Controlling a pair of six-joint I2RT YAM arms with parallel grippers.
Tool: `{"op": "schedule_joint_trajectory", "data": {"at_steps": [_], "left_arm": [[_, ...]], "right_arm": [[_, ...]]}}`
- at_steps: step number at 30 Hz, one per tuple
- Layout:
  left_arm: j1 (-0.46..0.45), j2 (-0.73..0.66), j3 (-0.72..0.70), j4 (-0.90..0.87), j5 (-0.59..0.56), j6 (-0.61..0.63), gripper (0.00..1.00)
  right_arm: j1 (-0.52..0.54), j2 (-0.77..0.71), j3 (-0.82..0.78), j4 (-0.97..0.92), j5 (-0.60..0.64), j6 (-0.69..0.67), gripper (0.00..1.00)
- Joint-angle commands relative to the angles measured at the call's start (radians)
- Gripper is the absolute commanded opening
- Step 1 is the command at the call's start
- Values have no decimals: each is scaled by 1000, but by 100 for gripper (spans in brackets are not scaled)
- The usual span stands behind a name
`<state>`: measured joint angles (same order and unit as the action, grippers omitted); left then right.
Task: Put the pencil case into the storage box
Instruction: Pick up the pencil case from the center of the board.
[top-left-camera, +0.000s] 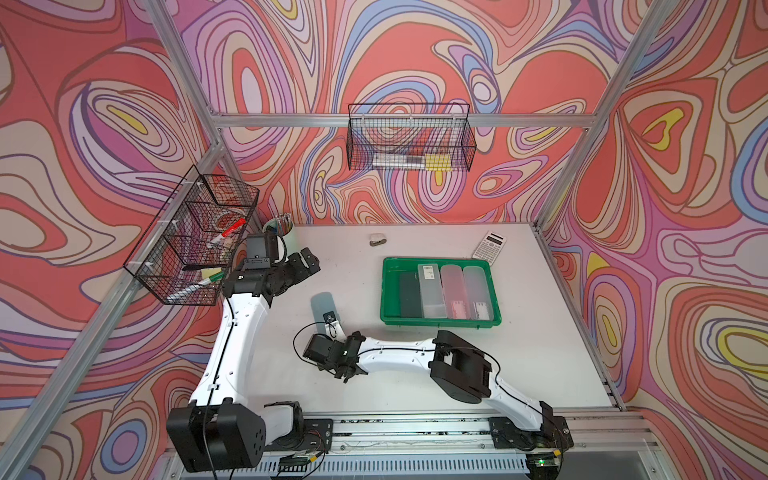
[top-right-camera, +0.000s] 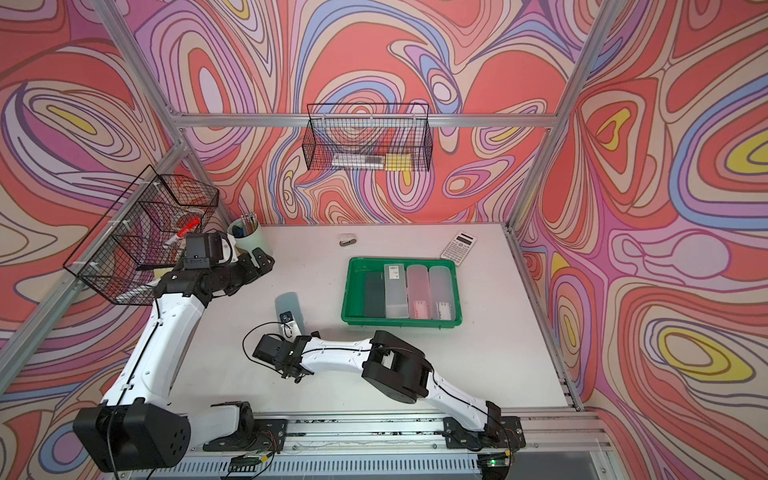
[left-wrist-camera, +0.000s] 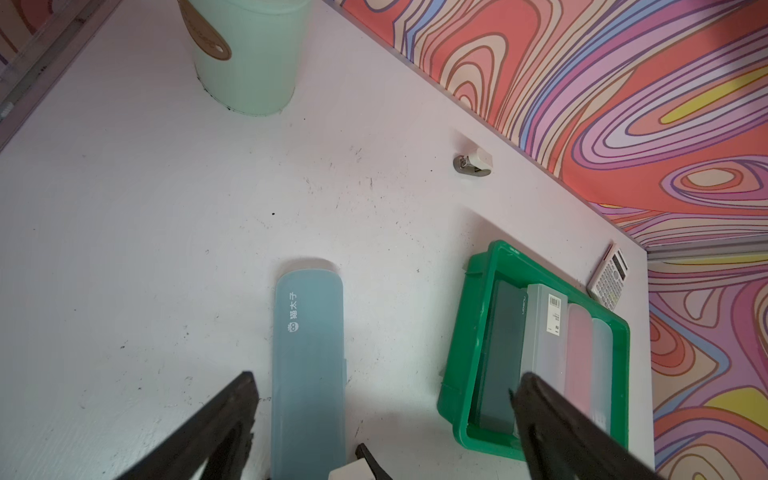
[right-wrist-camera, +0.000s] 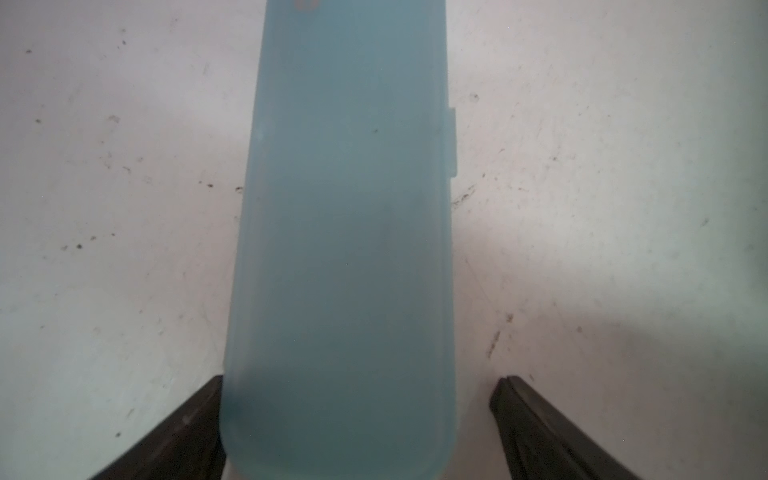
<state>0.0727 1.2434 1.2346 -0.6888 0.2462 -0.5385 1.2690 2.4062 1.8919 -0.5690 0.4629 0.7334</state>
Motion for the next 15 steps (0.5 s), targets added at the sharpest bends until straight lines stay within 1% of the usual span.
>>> {"op": "schedule_joint_trajectory", "data": {"at_steps": [1,5,9,12,15], "left_arm": [[7,-24,-4,0,19,5,99],[7,-25,-6,-1,19,0,99],[7,-30,-10,0,20,-5,99],[6,-36,-13,0,23,-5,99],[7,-42,-14,-2,16,-6,99]], "right_arm": [[-11,49,-26,16,-120,-74,98],[-11,98,35,-14,-116,-83,98],[-11,147,98,-74,-80,-63,94],[-12,158,99,-92,-54,-49,90],[-10,139,70,-85,-30,-35,85]]}}
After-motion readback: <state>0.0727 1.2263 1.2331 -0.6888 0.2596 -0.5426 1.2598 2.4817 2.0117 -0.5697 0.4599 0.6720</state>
